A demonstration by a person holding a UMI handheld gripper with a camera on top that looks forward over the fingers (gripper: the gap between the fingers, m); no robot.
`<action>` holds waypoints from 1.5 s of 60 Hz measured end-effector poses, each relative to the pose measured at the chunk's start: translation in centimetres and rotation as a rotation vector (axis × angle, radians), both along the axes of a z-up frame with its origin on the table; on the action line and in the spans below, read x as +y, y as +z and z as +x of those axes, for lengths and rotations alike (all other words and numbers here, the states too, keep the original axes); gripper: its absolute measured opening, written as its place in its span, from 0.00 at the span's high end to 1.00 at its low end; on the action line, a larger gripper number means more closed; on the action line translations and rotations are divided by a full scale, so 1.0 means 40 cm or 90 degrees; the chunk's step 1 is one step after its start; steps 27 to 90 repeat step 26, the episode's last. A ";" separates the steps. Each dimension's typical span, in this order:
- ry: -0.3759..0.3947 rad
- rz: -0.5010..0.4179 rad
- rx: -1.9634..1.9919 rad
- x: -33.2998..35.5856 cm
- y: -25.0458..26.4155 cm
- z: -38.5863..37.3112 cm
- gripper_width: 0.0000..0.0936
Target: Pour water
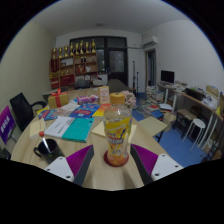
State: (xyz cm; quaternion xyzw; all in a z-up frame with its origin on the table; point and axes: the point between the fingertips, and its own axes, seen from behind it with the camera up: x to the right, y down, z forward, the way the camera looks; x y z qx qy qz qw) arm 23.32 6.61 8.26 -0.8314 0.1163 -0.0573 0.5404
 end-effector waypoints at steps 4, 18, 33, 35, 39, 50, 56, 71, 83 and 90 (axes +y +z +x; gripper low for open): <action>-0.024 -0.019 -0.018 -0.096 0.054 -0.069 0.11; -0.048 -0.044 -0.032 -0.407 0.230 -0.326 0.11; -0.033 -0.070 -0.023 -0.532 0.270 -0.494 0.11; -0.033 -0.070 -0.023 -0.532 0.270 -0.494 0.11; -0.033 -0.070 -0.023 -0.532 0.270 -0.494 0.11; -0.033 -0.070 -0.023 -0.532 0.270 -0.494 0.11; -0.033 -0.070 -0.023 -0.532 0.270 -0.494 0.11; -0.033 -0.070 -0.023 -0.532 0.270 -0.494 0.11; -0.033 -0.070 -0.023 -0.532 0.270 -0.494 0.11; -0.033 -0.070 -0.023 -0.532 0.270 -0.494 0.11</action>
